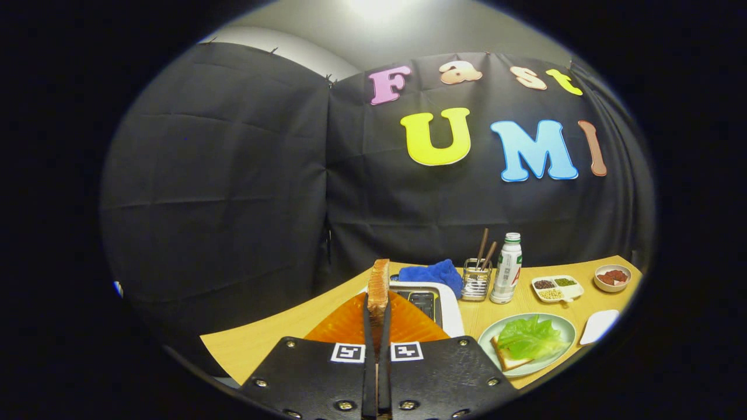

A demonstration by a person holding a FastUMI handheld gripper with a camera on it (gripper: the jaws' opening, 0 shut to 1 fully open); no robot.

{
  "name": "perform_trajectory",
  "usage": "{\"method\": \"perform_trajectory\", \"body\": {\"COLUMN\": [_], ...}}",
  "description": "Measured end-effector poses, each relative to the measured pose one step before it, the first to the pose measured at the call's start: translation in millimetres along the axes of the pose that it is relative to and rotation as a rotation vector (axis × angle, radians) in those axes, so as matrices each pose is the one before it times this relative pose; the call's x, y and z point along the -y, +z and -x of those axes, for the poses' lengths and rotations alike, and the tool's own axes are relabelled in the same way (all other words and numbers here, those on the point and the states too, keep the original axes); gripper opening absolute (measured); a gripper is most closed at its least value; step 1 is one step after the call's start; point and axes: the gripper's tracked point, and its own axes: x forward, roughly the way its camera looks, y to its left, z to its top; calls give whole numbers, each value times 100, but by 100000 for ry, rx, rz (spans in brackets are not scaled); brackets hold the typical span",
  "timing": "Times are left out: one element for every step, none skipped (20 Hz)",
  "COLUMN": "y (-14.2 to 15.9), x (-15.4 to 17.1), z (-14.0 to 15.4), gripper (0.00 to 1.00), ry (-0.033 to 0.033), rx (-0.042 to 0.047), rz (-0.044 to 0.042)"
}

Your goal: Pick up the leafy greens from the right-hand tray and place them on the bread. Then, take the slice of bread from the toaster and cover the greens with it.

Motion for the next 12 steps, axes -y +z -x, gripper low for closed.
{"method": "perform_trajectory", "body": {"y": [959,933,1041,932,870,659,690,690,718,499,349,245], "x": [-116,-30,-66,102,66,105,284,316,455,575,678,899], "z": [140,323,198,161,176,88,249,272,294,390,256,347], "gripper": [2,2,2,2,2,2,2,2,2,2,2,2], "ry": [890,232,329,129,627,240,-170,-612,-602,-689,-360,-644], "rx": [1229,1427,1771,1360,1163,753,793,1135,1068,690,464,440], "rz": [-696,-395,-631,-123,-628,-527,764,1194,974,1477,965,932]}}
